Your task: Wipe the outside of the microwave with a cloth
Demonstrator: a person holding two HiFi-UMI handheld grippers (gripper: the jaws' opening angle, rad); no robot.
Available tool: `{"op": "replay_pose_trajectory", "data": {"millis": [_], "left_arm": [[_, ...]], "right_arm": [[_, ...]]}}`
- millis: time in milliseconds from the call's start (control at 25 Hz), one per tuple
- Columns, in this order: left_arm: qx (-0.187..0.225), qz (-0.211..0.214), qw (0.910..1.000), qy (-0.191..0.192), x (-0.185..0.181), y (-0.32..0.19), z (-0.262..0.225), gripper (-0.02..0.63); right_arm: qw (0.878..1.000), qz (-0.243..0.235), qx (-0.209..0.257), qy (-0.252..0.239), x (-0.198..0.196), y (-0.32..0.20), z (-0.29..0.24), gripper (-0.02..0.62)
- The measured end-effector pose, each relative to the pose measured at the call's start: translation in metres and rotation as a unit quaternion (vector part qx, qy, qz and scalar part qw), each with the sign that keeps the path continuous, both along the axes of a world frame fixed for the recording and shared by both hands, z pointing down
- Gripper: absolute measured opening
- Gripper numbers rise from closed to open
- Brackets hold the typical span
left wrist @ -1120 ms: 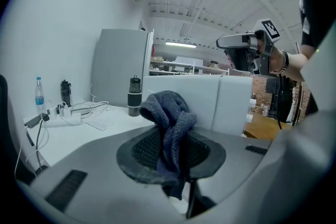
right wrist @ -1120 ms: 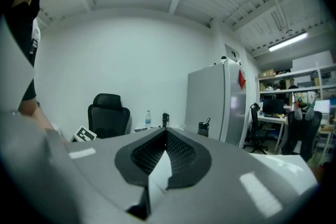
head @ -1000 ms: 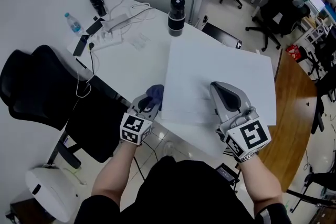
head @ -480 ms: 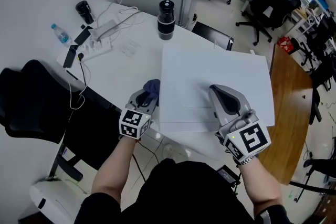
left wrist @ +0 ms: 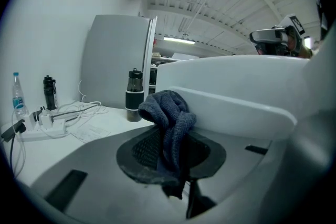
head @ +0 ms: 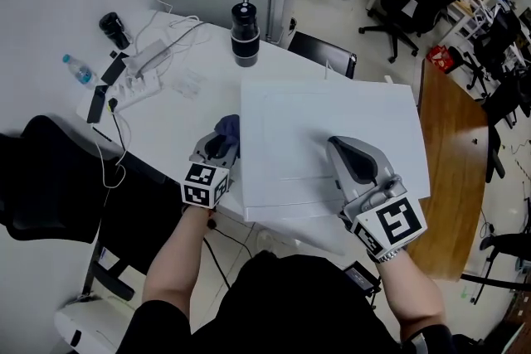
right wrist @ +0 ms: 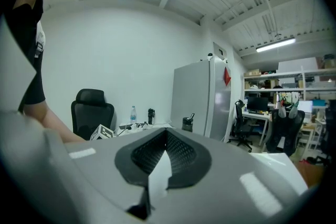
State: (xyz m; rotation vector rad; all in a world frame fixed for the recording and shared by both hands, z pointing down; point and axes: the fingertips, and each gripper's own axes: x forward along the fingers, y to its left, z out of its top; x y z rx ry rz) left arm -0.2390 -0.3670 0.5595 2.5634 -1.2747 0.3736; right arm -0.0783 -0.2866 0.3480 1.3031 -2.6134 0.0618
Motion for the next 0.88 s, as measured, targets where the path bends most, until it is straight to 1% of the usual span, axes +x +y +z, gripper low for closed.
{"op": "replay_pose_trajectory", "data": {"millis": [440,880], "left_arm": [[-0.017,-0.014,0.9998,-0.001,0.0,-0.032,0.011,0.086],[-0.035,-0.032,0.9987,-0.016,-0.001,-0.051,0.017,0.087]], "right_arm": [[1.0,0.03,-0.001,0.005,0.022,-0.004,0.003,0.002],[0.999,0.051,-0.001,0.008,0.036,-0.002,0.003,0.002]]}}
